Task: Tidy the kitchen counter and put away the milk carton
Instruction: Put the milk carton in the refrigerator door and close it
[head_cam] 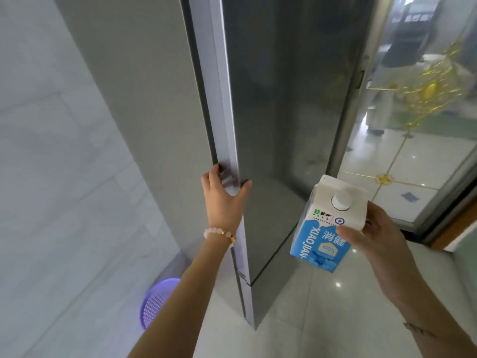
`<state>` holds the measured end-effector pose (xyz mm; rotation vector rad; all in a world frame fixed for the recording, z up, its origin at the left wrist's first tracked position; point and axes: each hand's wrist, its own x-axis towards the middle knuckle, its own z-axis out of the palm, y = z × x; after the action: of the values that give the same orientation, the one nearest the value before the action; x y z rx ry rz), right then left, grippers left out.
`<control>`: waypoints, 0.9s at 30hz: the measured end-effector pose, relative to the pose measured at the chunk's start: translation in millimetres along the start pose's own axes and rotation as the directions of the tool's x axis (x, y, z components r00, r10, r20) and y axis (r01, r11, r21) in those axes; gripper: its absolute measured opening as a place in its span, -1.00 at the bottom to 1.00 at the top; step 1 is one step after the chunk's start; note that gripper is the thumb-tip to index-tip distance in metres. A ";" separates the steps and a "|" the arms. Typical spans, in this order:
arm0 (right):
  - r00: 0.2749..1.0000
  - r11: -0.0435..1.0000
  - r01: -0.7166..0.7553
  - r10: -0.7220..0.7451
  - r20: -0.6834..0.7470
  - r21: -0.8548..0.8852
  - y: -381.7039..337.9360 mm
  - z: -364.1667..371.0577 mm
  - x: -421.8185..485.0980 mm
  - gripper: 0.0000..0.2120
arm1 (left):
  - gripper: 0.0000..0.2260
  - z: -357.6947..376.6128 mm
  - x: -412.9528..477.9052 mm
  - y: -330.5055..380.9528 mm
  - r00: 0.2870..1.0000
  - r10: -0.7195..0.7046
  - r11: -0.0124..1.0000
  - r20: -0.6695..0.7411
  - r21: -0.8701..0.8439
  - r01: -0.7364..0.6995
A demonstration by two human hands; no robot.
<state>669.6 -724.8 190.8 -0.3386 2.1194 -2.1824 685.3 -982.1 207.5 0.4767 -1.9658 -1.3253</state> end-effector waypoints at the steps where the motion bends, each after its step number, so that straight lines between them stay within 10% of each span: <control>1: 1.000 1.000 0.000 0.000 -0.025 0.004 -0.8 0.6 -5.7 -0.55 | -0.42 -0.8 1.2 0.5 1.000 -0.004 1.000 -0.004 -0.004 0.004; 15: 0.992 0.996 0.079 -0.075 -0.100 0.035 -37.1 -6.8 -36.6 -0.51 | -0.43 1.5 6.5 0.8 0.999 0.004 1.000 -0.039 0.003 -0.004; 20: 0.995 0.998 0.052 -0.053 -0.082 -0.018 -39.5 -20.3 -32.6 -0.11 | -0.45 3.9 -0.3 9.1 0.998 0.001 0.999 -0.067 0.038 0.001; 27: 0.994 0.997 0.064 -0.059 -0.091 0.047 -40.9 -57.0 -22.0 -0.51 | -0.42 61.6 -82.0 47.6 0.983 0.109 0.988 -0.147 0.125 -0.091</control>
<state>682.7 -662.9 228.2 -0.3117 2.1228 -2.3225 700.3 -870.0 208.4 0.5132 -1.9209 -1.0821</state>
